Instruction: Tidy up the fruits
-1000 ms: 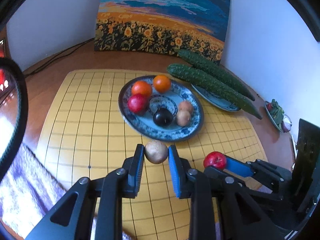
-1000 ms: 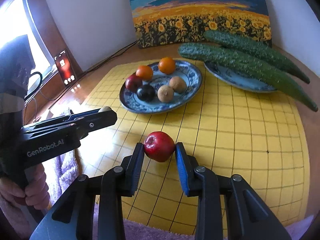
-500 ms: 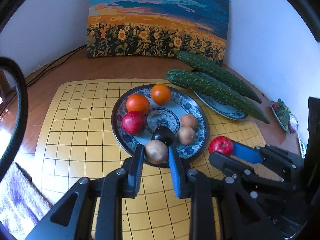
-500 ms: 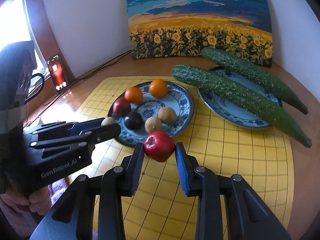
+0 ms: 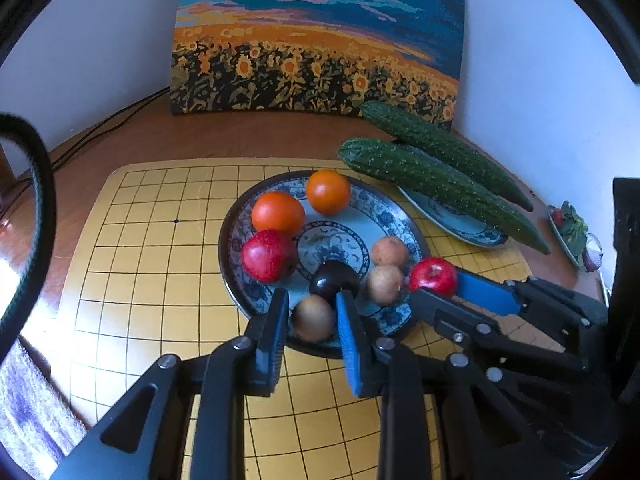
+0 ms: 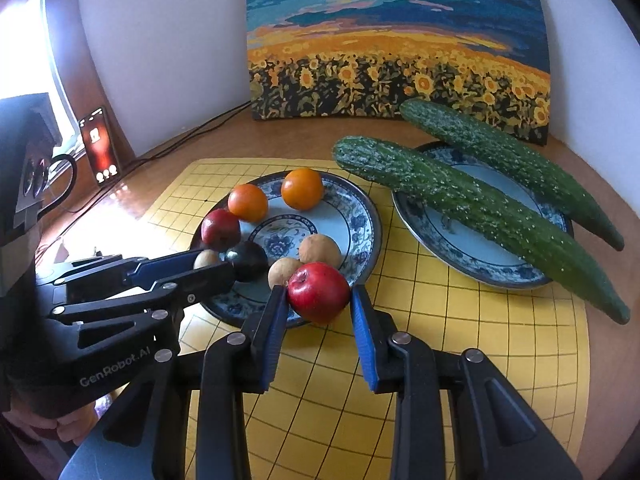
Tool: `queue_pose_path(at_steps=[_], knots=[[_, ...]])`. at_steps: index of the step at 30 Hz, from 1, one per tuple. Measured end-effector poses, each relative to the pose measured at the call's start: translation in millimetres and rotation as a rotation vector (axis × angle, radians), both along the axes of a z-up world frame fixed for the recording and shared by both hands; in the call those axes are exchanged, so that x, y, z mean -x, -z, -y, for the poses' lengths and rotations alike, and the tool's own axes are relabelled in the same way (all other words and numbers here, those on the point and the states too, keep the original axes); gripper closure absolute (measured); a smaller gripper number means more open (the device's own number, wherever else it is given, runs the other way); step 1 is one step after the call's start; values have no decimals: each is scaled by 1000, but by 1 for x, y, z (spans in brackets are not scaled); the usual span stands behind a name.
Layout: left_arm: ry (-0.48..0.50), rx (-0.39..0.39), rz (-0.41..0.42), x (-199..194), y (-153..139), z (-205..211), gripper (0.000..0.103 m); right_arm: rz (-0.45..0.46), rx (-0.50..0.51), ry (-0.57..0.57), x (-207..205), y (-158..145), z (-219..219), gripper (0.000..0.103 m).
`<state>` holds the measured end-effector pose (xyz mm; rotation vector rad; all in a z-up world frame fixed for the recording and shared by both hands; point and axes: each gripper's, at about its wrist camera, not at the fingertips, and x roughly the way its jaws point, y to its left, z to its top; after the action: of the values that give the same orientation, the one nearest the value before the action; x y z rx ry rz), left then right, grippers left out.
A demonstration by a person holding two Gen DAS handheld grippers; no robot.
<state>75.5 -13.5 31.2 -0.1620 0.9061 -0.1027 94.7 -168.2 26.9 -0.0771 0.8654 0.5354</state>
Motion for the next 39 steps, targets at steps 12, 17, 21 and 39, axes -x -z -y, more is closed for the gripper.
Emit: queue_pose_path(at_steps=[12,17,21,39], knots=[[4,-9,19,3,-6,3,76,9,-23,-5,-1,0,-1,69],[-6,-9,19,8,-10,3,70,24,-35,6,4,-6,2,63],[-11,-8,18,14,-13,2,70,26,-38,17,10,-9,5,57],[-73,-25,-32,46,-2,2,50,-15,-4,82,36,5,27,44]])
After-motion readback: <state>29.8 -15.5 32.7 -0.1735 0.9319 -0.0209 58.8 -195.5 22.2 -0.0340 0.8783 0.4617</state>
